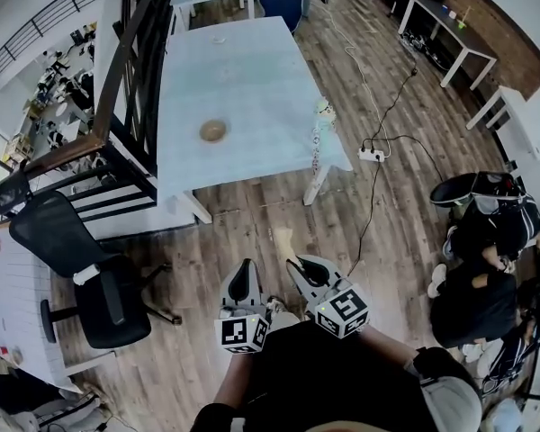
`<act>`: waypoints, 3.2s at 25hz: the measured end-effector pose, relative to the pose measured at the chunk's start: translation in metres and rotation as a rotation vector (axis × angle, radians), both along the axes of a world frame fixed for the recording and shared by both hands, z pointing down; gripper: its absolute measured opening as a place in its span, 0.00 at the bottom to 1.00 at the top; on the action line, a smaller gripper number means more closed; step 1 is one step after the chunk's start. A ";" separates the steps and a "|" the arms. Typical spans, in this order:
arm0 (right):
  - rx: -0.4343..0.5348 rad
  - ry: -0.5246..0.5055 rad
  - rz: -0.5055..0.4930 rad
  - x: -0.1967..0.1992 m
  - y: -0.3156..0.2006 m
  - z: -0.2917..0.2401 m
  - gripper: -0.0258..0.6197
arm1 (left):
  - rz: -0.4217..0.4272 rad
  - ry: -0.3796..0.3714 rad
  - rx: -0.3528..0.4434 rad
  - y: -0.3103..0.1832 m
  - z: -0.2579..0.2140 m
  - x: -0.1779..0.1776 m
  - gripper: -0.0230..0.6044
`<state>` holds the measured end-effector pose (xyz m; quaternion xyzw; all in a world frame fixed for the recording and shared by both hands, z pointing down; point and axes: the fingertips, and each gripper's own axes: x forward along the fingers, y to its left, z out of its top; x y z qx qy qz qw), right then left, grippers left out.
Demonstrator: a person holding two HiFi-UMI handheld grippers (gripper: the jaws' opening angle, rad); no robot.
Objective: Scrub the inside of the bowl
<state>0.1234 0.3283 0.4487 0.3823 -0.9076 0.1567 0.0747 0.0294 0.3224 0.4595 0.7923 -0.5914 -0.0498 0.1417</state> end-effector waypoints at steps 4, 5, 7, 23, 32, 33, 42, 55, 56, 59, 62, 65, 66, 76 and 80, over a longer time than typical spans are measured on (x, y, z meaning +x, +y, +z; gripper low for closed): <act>-0.013 0.008 -0.011 -0.006 -0.016 0.006 0.11 | -0.001 0.010 -0.013 -0.016 0.006 -0.002 0.07; -0.017 0.010 -0.013 -0.007 -0.021 0.008 0.11 | -0.001 0.010 -0.014 -0.021 0.006 -0.003 0.07; -0.024 0.010 -0.018 -0.010 -0.034 0.011 0.11 | -0.005 0.011 -0.016 -0.032 0.006 -0.004 0.07; -0.044 -0.059 -0.142 -0.020 -0.198 0.015 0.11 | -0.132 -0.040 -0.052 -0.177 0.001 -0.013 0.07; -0.024 -0.079 -0.195 -0.005 -0.277 0.009 0.11 | -0.213 -0.039 -0.057 -0.247 -0.001 0.003 0.07; -0.034 -0.075 -0.197 -0.004 -0.280 0.012 0.11 | -0.218 -0.035 -0.059 -0.249 -0.002 0.005 0.07; -0.022 -0.053 -0.268 -0.033 -0.314 0.009 0.11 | -0.302 -0.024 -0.058 -0.278 0.007 -0.026 0.07; -0.028 0.031 -0.120 -0.084 -0.409 0.011 0.11 | -0.231 0.019 -0.137 -0.384 0.049 -0.111 0.07; -0.029 0.035 -0.107 -0.090 -0.417 0.010 0.11 | -0.226 0.023 -0.139 -0.394 0.050 -0.119 0.07; -0.033 0.045 -0.067 -0.105 -0.440 0.009 0.11 | -0.198 0.015 -0.151 -0.423 0.055 -0.139 0.07; -0.041 0.062 -0.029 -0.115 -0.458 0.010 0.11 | -0.151 0.007 -0.186 -0.448 0.068 -0.151 0.07; -0.050 0.077 0.008 -0.127 -0.470 0.015 0.11 | -0.098 0.019 -0.255 -0.465 0.095 -0.164 0.07; -0.051 0.080 0.019 -0.131 -0.473 0.016 0.11 | -0.087 0.020 -0.279 -0.470 0.105 -0.170 0.07; -0.068 0.121 0.099 -0.143 -0.488 0.020 0.11 | -0.130 0.015 -0.439 -0.499 0.172 -0.213 0.06; -0.084 0.134 0.106 -0.145 -0.490 0.025 0.11 | -0.142 0.020 -0.495 -0.508 0.197 -0.218 0.06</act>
